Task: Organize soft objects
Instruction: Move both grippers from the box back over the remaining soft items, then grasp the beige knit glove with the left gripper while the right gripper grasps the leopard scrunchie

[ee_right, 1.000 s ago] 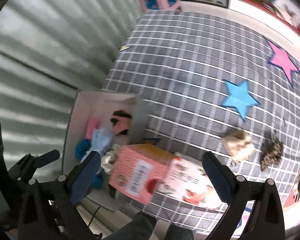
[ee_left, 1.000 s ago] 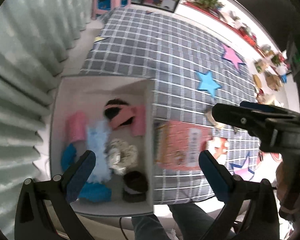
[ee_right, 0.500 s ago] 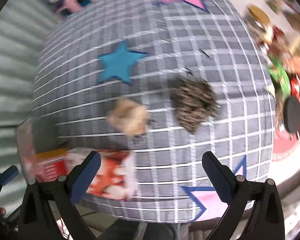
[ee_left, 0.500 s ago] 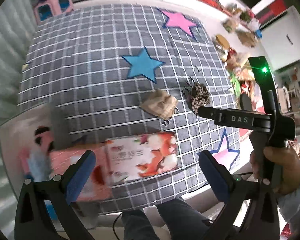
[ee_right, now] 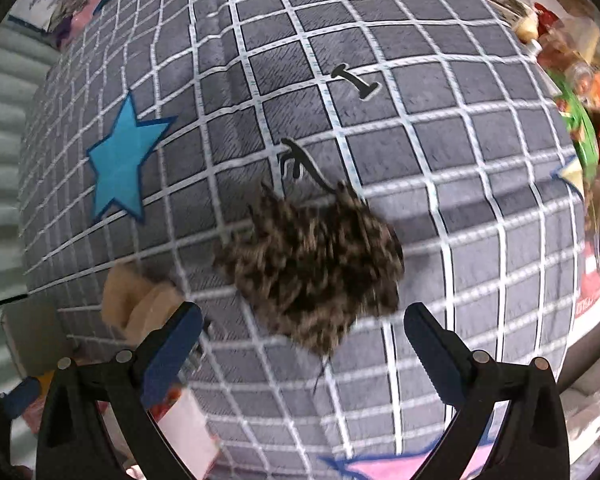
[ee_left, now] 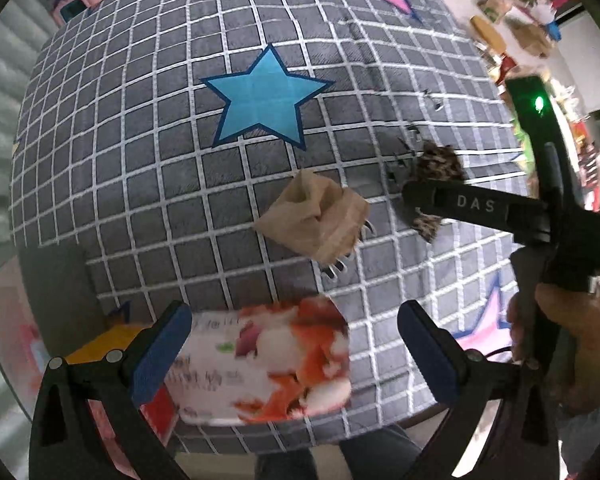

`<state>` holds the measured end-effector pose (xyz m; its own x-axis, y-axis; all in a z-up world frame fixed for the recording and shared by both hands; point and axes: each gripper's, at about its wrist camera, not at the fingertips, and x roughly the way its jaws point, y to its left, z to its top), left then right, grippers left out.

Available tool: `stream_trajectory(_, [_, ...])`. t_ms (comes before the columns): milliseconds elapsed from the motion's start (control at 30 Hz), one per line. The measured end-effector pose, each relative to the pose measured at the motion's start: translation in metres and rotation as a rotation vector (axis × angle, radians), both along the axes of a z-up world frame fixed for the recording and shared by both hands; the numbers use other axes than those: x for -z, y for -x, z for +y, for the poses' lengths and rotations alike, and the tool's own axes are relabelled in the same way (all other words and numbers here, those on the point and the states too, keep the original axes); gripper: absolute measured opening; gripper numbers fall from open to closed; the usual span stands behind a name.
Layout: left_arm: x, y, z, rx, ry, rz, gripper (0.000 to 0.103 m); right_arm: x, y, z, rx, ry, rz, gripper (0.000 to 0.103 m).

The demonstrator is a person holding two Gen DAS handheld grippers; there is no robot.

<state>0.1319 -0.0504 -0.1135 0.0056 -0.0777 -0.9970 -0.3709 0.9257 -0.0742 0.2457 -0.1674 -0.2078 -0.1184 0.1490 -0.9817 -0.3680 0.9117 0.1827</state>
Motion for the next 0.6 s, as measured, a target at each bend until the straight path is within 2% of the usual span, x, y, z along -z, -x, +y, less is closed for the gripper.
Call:
stream_trajectory(167, [0.029,-0.021,-0.006,0.023,-0.029,0.031,0.103,0.016,-0.011,0.005,-0.014,0.032,0.002,0.102])
stream_trajectory(333, [0.059,-0.034,-0.004,0.031,-0.039,0.070,0.103,0.021,-0.023,-0.002,-0.018,0.017,0.019,0.100])
stream_trajectory(367, [0.063,-0.036,-0.003,0.030,-0.037,0.075,0.103,0.020,-0.027,-0.007,-0.029,0.018,0.017,0.098])
stream_trajectory(400, [0.068,-0.038,-0.002,0.028,-0.036,0.082,0.103,0.018,-0.031,-0.012,-0.040,0.021,0.011,0.089])
stream_trajectory(600, [0.085,-0.051,-0.001,0.035,-0.041,0.098,0.103,0.012,-0.038,-0.035,-0.038,-0.005,0.020,0.059])
